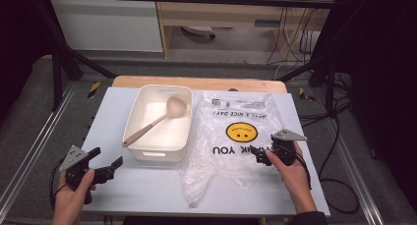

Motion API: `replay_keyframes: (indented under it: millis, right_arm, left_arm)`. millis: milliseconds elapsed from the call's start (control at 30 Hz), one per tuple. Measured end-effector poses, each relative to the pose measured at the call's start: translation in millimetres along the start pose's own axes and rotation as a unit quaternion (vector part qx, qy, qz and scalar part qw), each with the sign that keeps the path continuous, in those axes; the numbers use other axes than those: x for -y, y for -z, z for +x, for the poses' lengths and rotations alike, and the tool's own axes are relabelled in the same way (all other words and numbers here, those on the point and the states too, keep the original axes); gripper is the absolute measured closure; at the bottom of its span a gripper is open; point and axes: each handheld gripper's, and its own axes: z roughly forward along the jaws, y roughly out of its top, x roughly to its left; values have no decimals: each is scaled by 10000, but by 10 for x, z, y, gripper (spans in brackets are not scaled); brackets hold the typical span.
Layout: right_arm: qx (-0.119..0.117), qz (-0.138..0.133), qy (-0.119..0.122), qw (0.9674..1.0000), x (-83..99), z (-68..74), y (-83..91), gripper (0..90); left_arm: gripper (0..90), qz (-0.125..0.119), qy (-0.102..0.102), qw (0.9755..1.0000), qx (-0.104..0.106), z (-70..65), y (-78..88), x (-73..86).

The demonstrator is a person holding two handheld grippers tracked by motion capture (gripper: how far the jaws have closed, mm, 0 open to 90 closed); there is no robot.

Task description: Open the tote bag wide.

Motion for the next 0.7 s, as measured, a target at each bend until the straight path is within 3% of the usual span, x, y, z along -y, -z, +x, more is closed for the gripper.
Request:
replay_keyframes:
  millis: [467, 700]
  right_arm:
    - [-26, 15, -30, 10000, -49, -30, 30, 41]
    - [117, -3, -33, 9999, -105, -150, 9, 46]
  left_arm:
    - [59, 21, -24, 10000, -56, 10, 3, -5]
    - [59, 48, -17, 9999, -89, 18, -3, -3]
